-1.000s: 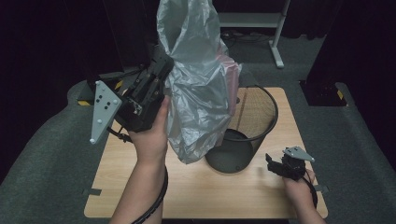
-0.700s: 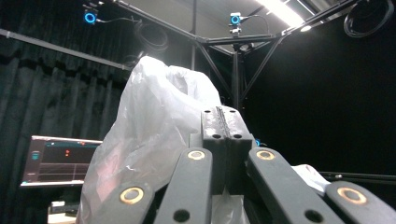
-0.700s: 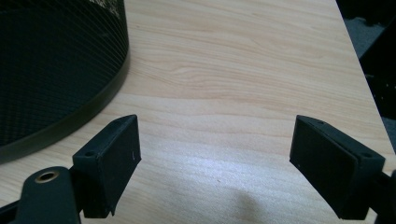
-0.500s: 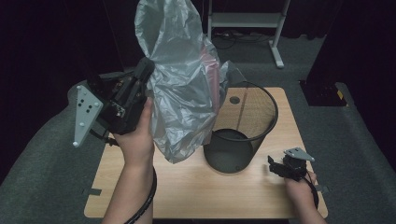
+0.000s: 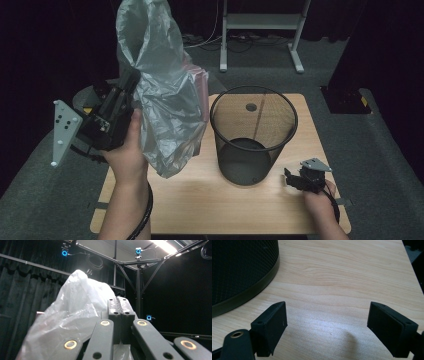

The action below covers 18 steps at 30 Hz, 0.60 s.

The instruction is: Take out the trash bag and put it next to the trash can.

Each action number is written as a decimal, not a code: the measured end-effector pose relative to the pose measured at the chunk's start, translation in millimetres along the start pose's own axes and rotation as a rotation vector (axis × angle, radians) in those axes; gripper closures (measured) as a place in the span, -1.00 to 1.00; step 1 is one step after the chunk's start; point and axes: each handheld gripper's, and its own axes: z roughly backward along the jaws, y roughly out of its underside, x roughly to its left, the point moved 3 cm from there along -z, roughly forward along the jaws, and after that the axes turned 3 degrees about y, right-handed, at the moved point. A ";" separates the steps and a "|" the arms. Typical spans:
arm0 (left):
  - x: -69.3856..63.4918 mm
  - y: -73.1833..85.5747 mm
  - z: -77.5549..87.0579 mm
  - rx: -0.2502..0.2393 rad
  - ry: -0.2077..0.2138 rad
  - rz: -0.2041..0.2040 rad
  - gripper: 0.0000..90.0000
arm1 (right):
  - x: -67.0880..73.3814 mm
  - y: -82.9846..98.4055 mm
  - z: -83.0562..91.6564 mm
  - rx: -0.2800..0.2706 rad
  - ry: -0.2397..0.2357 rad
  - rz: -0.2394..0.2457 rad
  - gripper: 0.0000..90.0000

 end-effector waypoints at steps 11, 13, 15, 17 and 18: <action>11.8 7.6 15.5 0.038 -0.038 0.000 1.00 | -8.3 1.5 -3.3 0.012 0.012 -0.030 -0.65; 13.5 9.3 17.8 0.046 -0.044 0.000 1.00 | -8.8 1.3 -3.9 0.015 0.011 -0.029 -0.65; 15.3 11.4 19.9 0.054 -0.049 0.000 1.00 | -8.3 1.1 -4.1 0.019 0.011 -0.026 -0.65; 17.6 14.9 22.1 0.064 -0.056 0.001 1.00 | -7.1 0.9 -4.7 0.024 0.012 -0.026 -0.65; 18.4 16.3 22.9 0.072 -0.057 0.003 1.00 | -7.2 0.7 -5.2 0.023 0.012 -0.019 -0.65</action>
